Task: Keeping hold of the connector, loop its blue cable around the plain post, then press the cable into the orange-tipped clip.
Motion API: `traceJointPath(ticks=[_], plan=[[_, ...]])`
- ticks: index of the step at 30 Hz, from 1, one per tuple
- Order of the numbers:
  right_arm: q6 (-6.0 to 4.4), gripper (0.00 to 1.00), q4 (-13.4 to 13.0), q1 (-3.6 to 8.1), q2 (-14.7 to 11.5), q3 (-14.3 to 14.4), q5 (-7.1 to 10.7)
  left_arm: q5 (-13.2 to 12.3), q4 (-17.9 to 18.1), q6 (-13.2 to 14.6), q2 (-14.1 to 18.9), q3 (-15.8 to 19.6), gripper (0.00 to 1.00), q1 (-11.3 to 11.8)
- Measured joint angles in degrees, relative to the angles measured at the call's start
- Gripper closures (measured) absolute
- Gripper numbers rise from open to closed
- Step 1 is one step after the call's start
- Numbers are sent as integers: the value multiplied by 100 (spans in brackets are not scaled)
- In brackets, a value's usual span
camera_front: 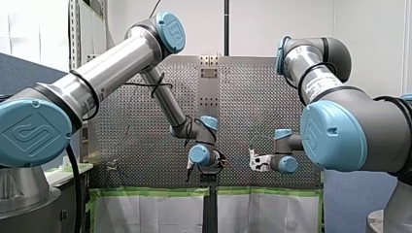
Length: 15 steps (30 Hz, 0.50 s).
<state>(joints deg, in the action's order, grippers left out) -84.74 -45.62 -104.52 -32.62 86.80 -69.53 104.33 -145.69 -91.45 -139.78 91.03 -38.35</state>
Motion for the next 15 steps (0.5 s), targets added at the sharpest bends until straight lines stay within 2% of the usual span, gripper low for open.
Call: traceJointPath(ticks=[9, 15], plan=[[6, 100, 7, -22, 2, -1, 0, 415, -142, -129, -1, 0, 0, -1], [23, 100, 17, -28, 2, 0, 0, 465, -167, -128, 0, 0, 0, 0]])
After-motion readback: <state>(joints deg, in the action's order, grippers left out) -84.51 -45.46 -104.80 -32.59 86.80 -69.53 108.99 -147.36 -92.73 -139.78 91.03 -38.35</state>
